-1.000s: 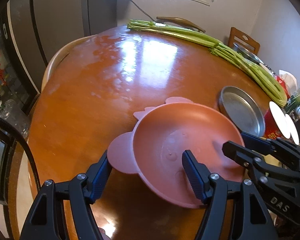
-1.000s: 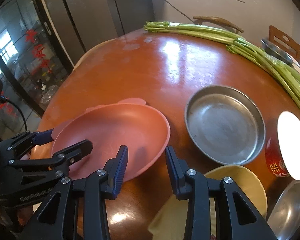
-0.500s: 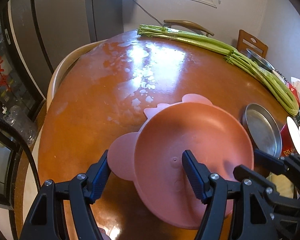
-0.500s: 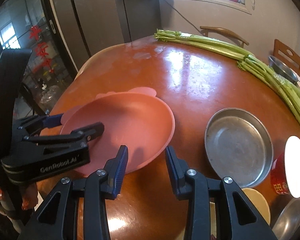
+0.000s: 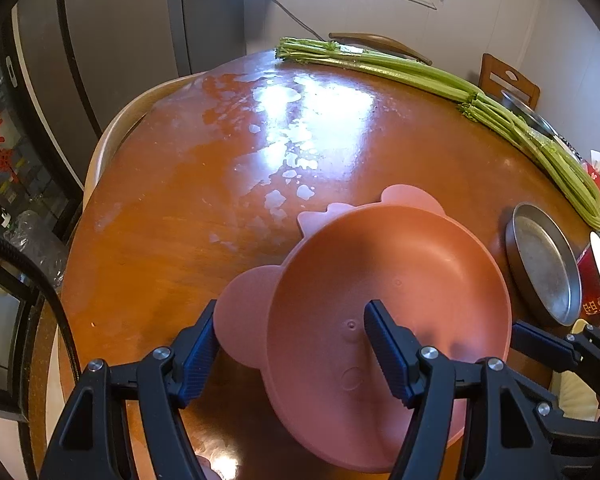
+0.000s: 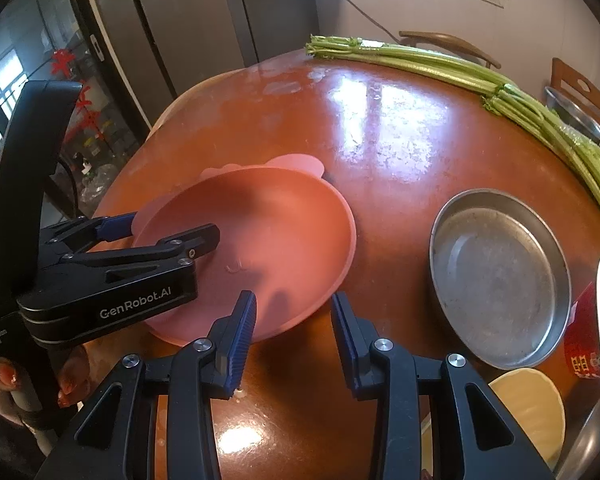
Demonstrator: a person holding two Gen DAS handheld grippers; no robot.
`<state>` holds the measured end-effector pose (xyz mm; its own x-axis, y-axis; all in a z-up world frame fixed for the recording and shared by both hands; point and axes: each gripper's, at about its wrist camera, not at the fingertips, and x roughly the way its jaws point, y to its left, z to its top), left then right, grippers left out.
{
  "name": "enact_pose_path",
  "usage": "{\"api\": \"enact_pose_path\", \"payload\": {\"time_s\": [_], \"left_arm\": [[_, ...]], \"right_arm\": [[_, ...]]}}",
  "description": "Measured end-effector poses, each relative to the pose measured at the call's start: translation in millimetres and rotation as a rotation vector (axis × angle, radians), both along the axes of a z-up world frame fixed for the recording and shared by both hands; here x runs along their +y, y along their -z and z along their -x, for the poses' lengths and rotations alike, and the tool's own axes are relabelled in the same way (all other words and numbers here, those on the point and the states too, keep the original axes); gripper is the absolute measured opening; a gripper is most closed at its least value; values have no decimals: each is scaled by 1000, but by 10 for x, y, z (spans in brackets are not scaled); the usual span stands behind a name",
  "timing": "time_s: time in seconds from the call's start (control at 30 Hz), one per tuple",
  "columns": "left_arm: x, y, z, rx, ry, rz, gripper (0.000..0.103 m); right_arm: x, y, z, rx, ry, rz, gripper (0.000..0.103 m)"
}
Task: Organize plates and bowls
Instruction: 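Lift the pink plate with the left tool and set it down on open table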
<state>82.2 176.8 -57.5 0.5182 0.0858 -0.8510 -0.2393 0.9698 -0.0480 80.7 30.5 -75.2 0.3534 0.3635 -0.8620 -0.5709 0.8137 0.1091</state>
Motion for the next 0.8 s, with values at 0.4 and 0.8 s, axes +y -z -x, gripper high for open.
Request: {"api": "enact_pose_path", "payload": {"time_s": [0.4, 0.8], "left_arm": [[156, -222, 150, -68, -71, -37, 79], [-306, -623, 438, -135, 44, 34, 79]], "right_arm": [[-109, -42, -14, -9, 17, -4, 41], [-743, -490, 271, -88, 91, -69, 42]]}}
